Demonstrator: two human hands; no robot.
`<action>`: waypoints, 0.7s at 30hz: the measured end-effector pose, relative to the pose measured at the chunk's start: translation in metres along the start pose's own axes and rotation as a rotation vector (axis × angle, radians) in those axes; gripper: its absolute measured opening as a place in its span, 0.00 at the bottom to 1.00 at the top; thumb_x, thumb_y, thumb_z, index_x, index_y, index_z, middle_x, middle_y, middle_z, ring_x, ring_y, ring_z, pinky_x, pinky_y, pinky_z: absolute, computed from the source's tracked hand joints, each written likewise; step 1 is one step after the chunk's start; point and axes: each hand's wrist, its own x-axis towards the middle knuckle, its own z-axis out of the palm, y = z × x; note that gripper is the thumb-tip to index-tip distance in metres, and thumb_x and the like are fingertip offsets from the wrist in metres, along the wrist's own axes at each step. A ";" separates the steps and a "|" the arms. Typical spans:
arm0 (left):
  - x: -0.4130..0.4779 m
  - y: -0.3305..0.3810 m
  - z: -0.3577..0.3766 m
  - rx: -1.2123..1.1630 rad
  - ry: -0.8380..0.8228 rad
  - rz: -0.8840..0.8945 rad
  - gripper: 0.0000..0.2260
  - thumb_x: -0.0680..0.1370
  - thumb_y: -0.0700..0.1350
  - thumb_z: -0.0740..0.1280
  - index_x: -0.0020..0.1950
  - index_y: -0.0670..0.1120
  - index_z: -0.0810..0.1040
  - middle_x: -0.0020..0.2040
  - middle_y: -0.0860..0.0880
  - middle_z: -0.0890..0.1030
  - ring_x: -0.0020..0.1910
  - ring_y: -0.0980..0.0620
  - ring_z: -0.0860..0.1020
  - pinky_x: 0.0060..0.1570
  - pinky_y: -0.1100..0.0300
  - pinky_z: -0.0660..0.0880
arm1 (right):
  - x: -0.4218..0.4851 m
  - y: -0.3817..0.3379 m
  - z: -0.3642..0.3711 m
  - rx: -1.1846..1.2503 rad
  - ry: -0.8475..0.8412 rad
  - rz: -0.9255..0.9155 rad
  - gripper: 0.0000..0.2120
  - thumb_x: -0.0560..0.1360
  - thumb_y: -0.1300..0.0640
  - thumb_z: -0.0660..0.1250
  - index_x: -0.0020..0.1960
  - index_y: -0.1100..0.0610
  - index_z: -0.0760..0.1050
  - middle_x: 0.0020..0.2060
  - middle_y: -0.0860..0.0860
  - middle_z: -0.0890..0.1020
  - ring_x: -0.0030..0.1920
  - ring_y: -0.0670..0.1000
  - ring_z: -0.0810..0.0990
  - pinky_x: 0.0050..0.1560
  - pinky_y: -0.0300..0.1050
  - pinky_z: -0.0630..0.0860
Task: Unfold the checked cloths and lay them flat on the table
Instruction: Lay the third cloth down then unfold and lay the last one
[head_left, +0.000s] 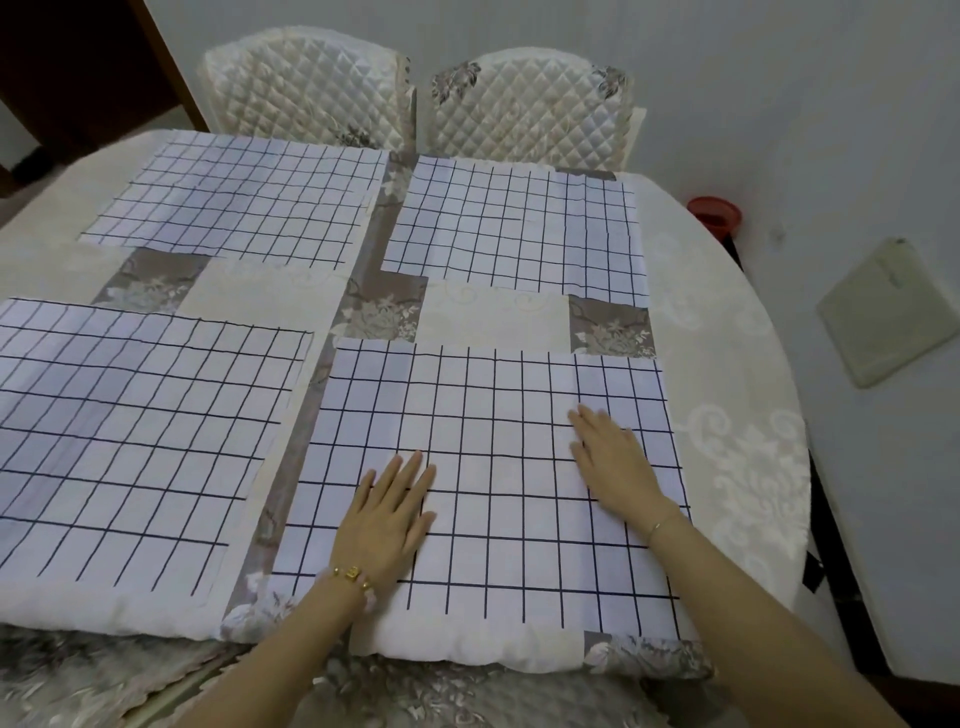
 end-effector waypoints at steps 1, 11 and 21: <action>0.000 -0.001 -0.001 0.002 -0.003 0.006 0.24 0.82 0.58 0.41 0.78 0.54 0.50 0.78 0.54 0.53 0.77 0.57 0.39 0.74 0.54 0.44 | 0.006 0.006 -0.005 0.010 -0.002 0.045 0.24 0.82 0.52 0.48 0.77 0.52 0.52 0.77 0.47 0.53 0.77 0.51 0.50 0.75 0.55 0.50; 0.003 0.000 -0.020 0.028 -0.140 -0.010 0.26 0.80 0.61 0.40 0.70 0.53 0.68 0.67 0.50 0.76 0.66 0.49 0.74 0.67 0.54 0.57 | -0.016 0.003 -0.008 -0.015 0.058 0.107 0.24 0.82 0.54 0.50 0.76 0.57 0.54 0.77 0.53 0.55 0.77 0.55 0.51 0.75 0.53 0.51; 0.013 -0.007 -0.033 0.046 -0.132 0.010 0.28 0.80 0.62 0.42 0.63 0.54 0.77 0.62 0.50 0.80 0.59 0.47 0.80 0.52 0.49 0.78 | -0.129 -0.001 0.043 -0.004 -0.028 0.051 0.38 0.70 0.34 0.26 0.76 0.48 0.45 0.73 0.43 0.43 0.76 0.48 0.44 0.73 0.46 0.44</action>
